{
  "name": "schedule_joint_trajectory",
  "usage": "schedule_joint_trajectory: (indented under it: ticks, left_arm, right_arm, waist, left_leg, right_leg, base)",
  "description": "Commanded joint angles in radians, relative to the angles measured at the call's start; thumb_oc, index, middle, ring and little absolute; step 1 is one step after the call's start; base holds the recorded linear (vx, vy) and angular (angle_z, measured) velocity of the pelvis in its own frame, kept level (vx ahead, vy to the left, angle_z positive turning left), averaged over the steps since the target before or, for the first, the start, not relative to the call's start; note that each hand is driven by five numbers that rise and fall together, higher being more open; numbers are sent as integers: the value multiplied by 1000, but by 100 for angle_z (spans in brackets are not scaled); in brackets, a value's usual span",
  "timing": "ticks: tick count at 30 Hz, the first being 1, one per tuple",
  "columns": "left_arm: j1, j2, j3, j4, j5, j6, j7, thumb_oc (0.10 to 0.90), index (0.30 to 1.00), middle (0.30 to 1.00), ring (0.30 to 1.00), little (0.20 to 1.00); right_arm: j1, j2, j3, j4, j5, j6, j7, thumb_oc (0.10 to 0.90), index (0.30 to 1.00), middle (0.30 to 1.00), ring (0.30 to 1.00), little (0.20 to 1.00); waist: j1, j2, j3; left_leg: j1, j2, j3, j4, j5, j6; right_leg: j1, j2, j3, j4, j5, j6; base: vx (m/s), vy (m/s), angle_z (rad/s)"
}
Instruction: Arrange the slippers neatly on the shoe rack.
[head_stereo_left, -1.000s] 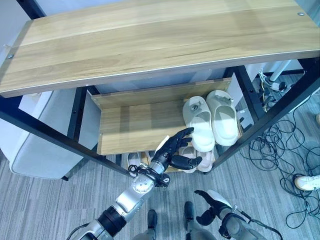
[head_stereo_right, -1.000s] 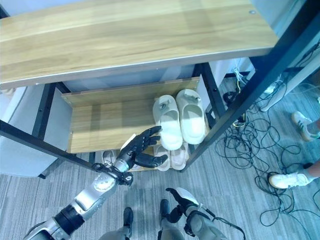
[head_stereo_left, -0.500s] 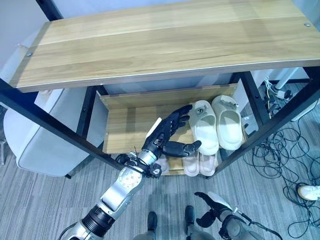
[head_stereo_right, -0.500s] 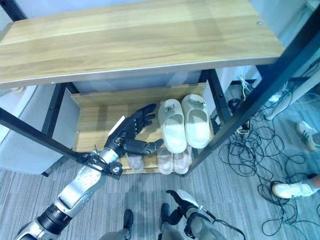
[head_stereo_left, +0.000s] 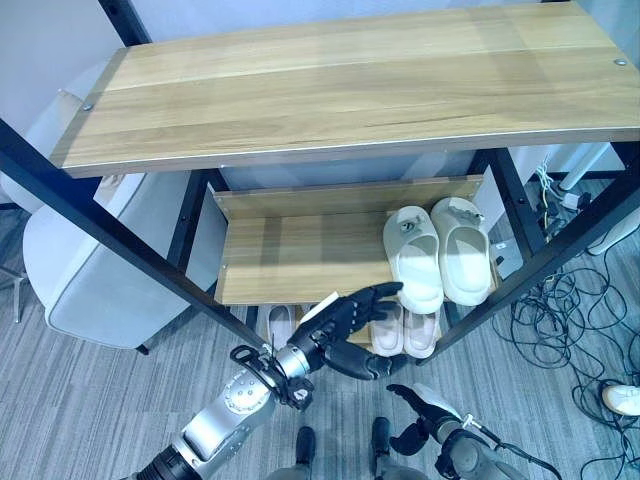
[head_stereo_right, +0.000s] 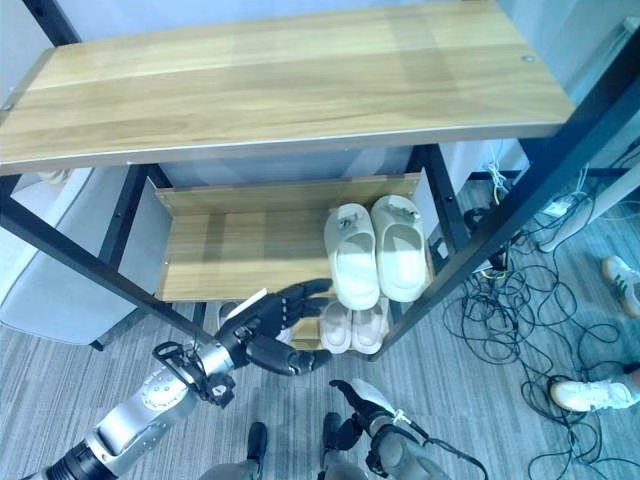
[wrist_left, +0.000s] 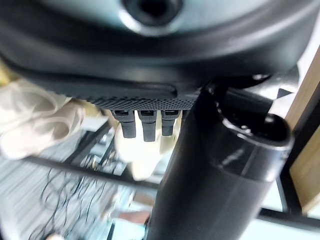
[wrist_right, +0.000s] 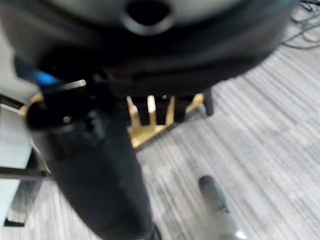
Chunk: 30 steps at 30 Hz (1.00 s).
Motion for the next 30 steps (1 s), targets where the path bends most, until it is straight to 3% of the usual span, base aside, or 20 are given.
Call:
schedule_joint_trajectory:
  ticks: [1,16,26,30]
  left_arm:
    - [-43,-49,-1,-57,-24,-74,-39,800,900,900,900,900]
    - [-91,-111,-71,49,26,-78,-46,800,900,900,900,900]
    - [-152,-168,-87,148,121,-108,6,800,900,900,900,900]
    - [-201,-201,-74,205,161,-124,59,800,900,900,900,900]
  right_arm:
    - [2,-7,-18,-19,0,-51,-16,800,900,900,900,900]
    - [33,-35,-47,-33,-2,-52,-21,800,900,900,900,900]
    - [37,-54,-62,-92,12,-47,-30,800,900,900,900,900]
    - [35,-56,-60,-114,12,-41,-35,800,900,900,900,900]
  waist:
    - [-1,-38,-79]
    - [-30,-41,-70]
    - [-47,-46,-30]
    - [-56,-61,-22]
  left_leg:
    - [-69,-41,21,-9,8,9]
    - [-66,-36,60,-9,-5,20]
    - [-103,-33,78,-9,-2,22]
    - [-131,-31,88,-9,2,21]
  right_leg:
    - [32,3,-6,22,-162,26]
    - [10,1,35,15,-142,39]
    - [-40,-3,53,14,-122,47]
    - [-72,-4,61,9,-110,53]
  base:
    - [0,0,0]
    - [-4,5,-9]
    - [-26,5,-10]
    - [0,-6,-7]
